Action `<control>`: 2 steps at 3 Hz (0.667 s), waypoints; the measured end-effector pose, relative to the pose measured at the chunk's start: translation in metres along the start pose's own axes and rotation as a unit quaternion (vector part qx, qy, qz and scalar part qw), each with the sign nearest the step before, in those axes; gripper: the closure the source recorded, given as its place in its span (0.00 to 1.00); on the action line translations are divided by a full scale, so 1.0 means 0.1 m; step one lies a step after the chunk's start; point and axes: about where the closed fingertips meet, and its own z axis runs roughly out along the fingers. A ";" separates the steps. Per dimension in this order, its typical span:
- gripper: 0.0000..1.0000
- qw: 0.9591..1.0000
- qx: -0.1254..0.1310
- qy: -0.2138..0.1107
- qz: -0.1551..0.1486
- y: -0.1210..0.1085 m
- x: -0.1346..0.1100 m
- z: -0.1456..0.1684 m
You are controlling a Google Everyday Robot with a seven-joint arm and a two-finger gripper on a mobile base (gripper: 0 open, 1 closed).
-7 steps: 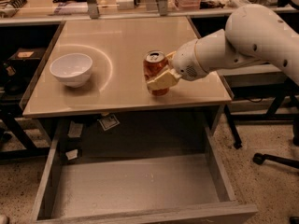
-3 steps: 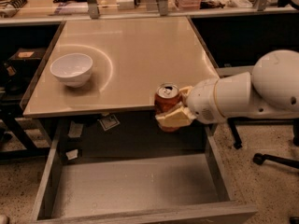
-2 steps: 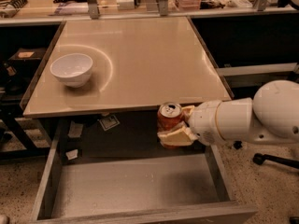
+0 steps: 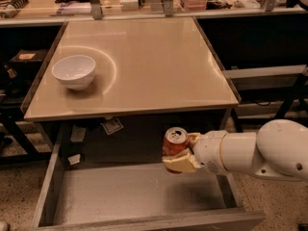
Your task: Place coke can into top drawer
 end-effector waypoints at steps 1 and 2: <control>1.00 1.000 0.017 -0.002 0.002 0.01 0.10 0.16; 1.00 0.999 0.046 -0.007 -0.007 0.02 0.27 0.51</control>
Offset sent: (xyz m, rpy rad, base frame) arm 0.0287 0.0356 -0.0884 -0.0419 -0.1326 -0.1410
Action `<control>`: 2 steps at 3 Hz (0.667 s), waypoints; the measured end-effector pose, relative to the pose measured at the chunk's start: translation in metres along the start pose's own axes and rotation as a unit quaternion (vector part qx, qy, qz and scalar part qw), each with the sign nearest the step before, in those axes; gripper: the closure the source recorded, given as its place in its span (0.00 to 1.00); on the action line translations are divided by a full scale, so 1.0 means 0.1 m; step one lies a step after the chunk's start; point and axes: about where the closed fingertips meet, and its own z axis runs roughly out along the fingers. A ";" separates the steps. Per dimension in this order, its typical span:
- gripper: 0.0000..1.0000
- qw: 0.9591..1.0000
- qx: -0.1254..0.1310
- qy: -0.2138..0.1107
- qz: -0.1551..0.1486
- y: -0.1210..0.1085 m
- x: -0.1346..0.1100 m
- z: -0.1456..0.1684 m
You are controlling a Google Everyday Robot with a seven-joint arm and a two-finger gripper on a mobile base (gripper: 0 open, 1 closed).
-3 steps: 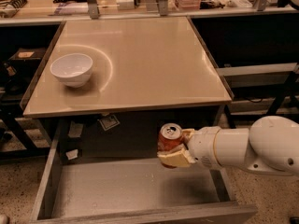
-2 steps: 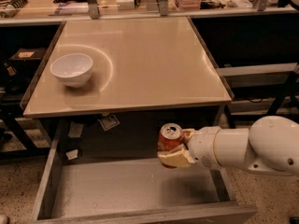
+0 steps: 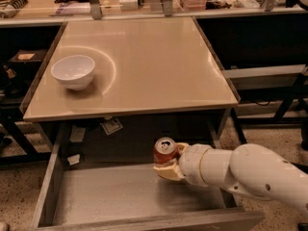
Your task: Place coke can into top drawer
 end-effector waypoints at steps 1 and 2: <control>1.00 1.000 0.022 -0.006 -0.008 -0.06 0.07 0.18; 1.00 0.999 0.033 -0.009 -0.012 -0.12 0.12 0.33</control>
Offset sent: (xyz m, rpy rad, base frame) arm 0.0356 0.0095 -0.0431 -0.0213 -0.0780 -0.0573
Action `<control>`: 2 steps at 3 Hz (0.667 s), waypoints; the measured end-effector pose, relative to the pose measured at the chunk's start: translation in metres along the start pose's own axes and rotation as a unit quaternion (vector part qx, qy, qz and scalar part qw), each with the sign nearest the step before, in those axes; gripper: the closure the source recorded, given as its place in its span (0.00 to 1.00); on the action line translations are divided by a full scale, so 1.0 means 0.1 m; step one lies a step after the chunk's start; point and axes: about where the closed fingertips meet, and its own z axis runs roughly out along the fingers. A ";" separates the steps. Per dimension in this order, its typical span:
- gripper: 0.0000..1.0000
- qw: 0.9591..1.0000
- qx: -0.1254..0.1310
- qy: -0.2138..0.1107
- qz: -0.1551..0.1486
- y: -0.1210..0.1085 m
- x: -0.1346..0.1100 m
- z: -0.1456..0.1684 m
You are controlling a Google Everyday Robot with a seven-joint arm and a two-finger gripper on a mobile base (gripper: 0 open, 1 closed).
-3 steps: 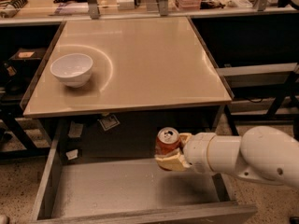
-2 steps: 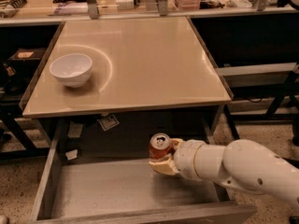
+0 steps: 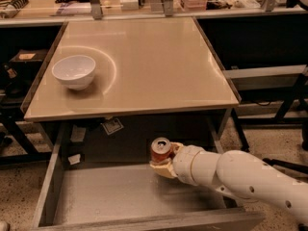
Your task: Place coke can into top drawer
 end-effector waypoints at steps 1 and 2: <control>1.00 1.000 0.000 -0.008 0.001 -0.03 0.02 0.11; 1.00 1.000 -0.004 -0.014 0.006 -0.06 0.08 0.22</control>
Offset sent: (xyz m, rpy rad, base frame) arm 0.0254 0.0059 -0.0314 0.0513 0.0017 -0.0028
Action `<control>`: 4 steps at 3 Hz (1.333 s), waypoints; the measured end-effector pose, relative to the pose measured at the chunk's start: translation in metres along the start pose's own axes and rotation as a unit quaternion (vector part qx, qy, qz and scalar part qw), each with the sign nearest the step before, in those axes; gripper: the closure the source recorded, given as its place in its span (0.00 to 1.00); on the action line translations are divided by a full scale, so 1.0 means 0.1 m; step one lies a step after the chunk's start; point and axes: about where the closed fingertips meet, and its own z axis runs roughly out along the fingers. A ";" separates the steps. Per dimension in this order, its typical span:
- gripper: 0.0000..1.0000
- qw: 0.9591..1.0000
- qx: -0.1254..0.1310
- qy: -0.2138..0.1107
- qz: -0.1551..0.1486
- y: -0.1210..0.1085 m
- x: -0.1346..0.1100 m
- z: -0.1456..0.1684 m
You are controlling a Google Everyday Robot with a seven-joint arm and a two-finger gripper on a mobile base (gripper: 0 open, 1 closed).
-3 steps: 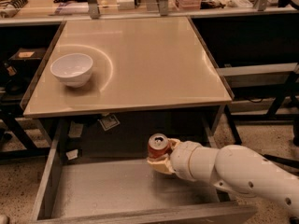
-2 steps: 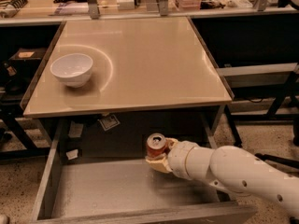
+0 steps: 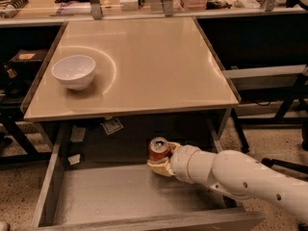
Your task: Place coke can into top drawer
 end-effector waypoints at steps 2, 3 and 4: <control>1.00 0.999 -0.008 -0.011 0.029 -0.08 0.19 0.13; 1.00 0.999 -0.008 -0.012 0.034 -0.10 0.23 0.15; 0.82 0.999 -0.008 -0.012 0.034 -0.10 0.23 0.15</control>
Offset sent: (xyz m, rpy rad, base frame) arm 0.0130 -0.0123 -0.0351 0.0776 0.0510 -0.0300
